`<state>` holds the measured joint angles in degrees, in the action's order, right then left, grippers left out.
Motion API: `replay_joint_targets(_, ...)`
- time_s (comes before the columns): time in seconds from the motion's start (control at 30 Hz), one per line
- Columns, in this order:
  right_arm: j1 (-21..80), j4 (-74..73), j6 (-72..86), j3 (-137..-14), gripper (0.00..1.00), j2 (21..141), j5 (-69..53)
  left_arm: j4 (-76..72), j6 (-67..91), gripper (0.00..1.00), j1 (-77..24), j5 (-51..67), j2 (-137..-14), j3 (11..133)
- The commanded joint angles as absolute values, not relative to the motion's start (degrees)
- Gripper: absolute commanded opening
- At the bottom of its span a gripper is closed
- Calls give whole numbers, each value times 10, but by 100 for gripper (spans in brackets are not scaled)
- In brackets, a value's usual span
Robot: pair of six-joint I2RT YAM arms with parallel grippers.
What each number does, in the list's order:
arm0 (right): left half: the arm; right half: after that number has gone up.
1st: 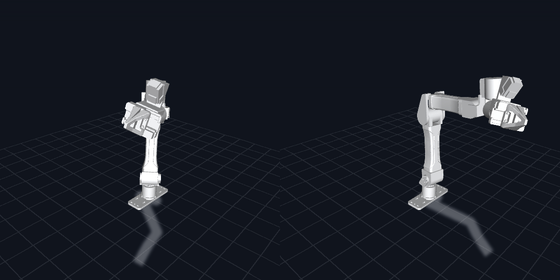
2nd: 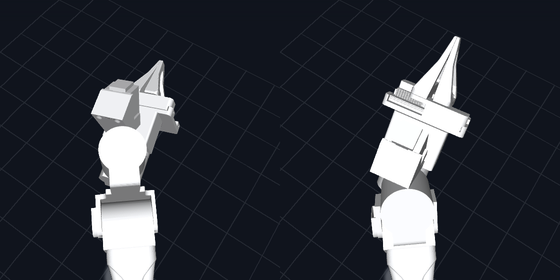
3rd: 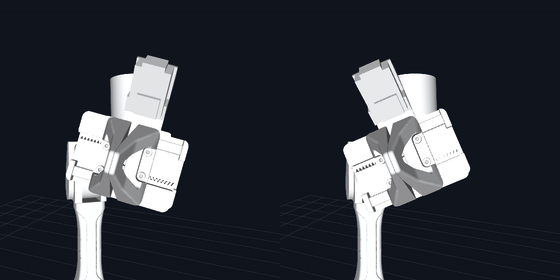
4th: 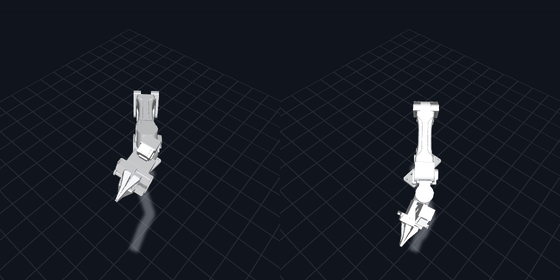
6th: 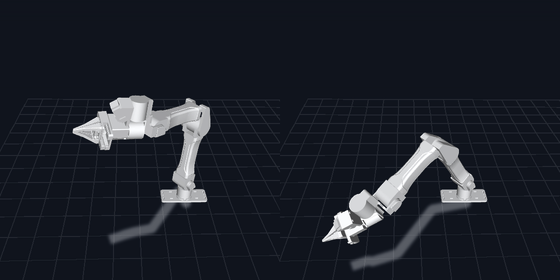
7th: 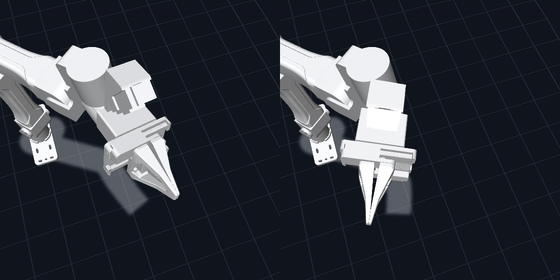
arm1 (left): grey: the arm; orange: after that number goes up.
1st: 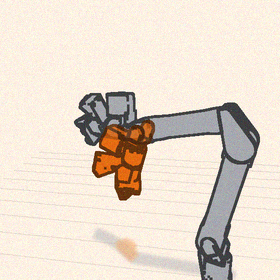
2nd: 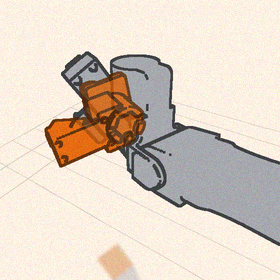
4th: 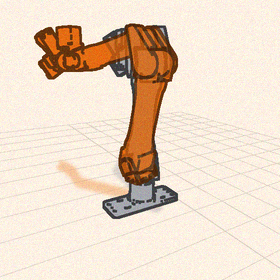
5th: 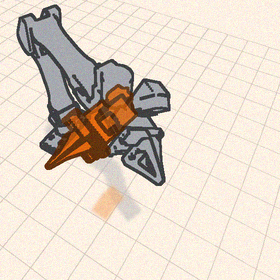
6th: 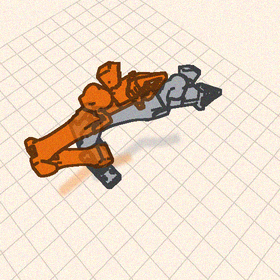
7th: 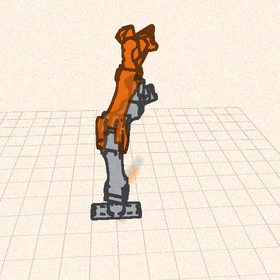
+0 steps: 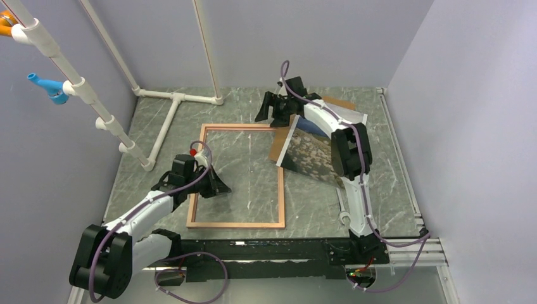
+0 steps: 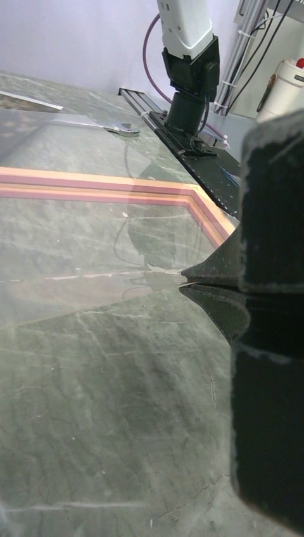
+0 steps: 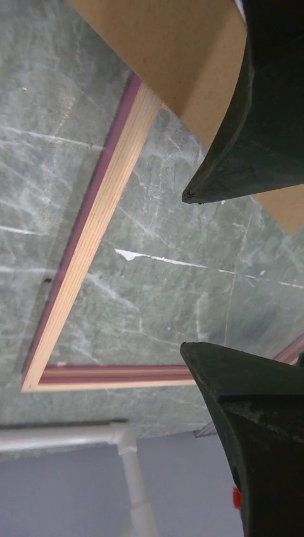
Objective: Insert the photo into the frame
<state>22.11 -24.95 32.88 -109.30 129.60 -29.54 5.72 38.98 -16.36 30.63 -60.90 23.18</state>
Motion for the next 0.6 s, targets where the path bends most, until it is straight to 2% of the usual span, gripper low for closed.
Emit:
replay_joint_targets(0.0, 244, -339, 322, -1162, 81, 1329, -249, 74, 368, 0, -164, 313, -597, 229)
replay_joint_targets(0.17, 271, -418, 294, -1202, 73, 1360, -151, 76, 371, 0, -164, 321, -606, 240)
replay_joint_targets(0.3, 290, -460, 281, -1208, 73, 1360, -63, 72, 373, 0, -164, 324, -608, 240)
replay_joint_targets(0.57, 295, -503, 265, -1208, 74, 1350, -6, 76, 368, 0, -164, 320, -611, 236)
